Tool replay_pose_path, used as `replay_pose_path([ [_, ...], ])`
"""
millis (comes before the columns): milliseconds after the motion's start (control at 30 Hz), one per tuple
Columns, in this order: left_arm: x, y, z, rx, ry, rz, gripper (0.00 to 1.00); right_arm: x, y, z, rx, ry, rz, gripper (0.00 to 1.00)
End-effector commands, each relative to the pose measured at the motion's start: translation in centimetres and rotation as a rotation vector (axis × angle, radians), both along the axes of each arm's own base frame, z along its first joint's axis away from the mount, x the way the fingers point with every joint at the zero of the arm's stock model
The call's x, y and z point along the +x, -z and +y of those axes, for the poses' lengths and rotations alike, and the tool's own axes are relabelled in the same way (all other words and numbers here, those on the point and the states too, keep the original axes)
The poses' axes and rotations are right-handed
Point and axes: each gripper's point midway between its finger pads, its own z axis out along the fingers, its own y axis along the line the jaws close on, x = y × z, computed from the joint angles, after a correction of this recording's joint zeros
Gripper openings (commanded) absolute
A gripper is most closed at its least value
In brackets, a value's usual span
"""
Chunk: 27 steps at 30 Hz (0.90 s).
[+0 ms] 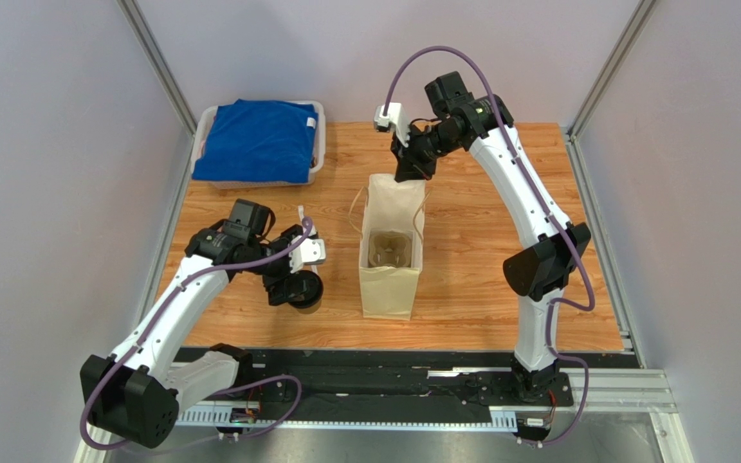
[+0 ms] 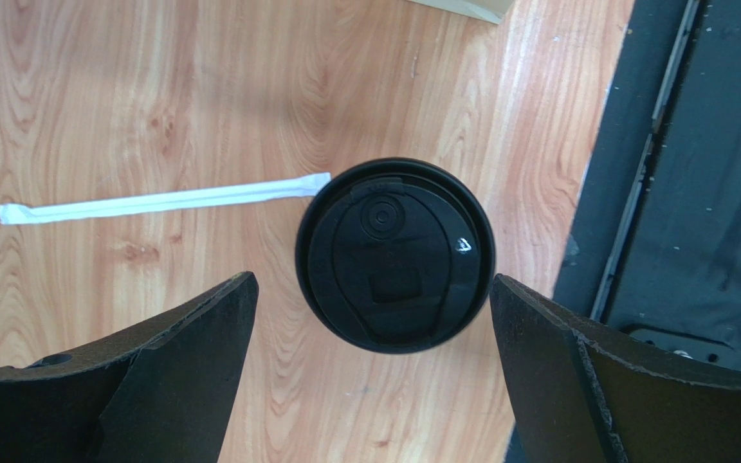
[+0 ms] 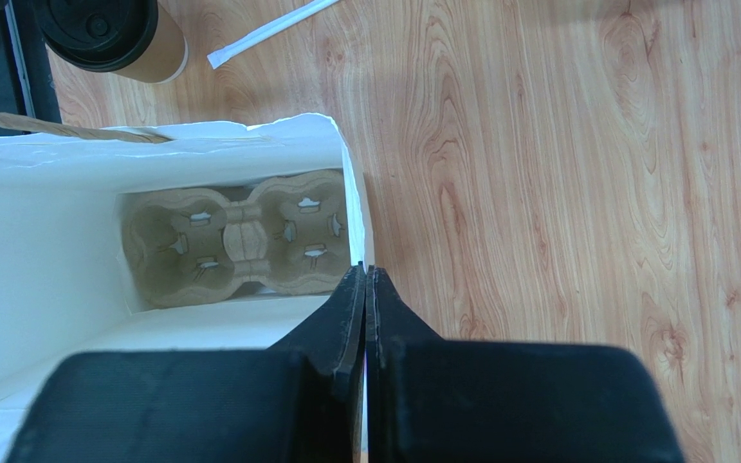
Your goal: Pack the takeout coffee
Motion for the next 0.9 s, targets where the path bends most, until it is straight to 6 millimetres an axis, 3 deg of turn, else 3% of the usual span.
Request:
replay_pose_path([
  [0,1.0,-0.3,-1.3,-0.052,0.093,-0.091,0.99,-0.2,-0.1,0.5,0.020,0.001,0.014,0.00],
  [433,-0.4,0.2,-1.7,-0.059,0.155,-0.027,0.99,-0.2,0.4,0.5,0.017,-0.009,0.012,0.00],
  [867,0.5,1.2,-1.5,-0.014,0.169,0.011,0.98,-0.3,0.5,0.3,0.018,-0.002,0.014,0.00],
])
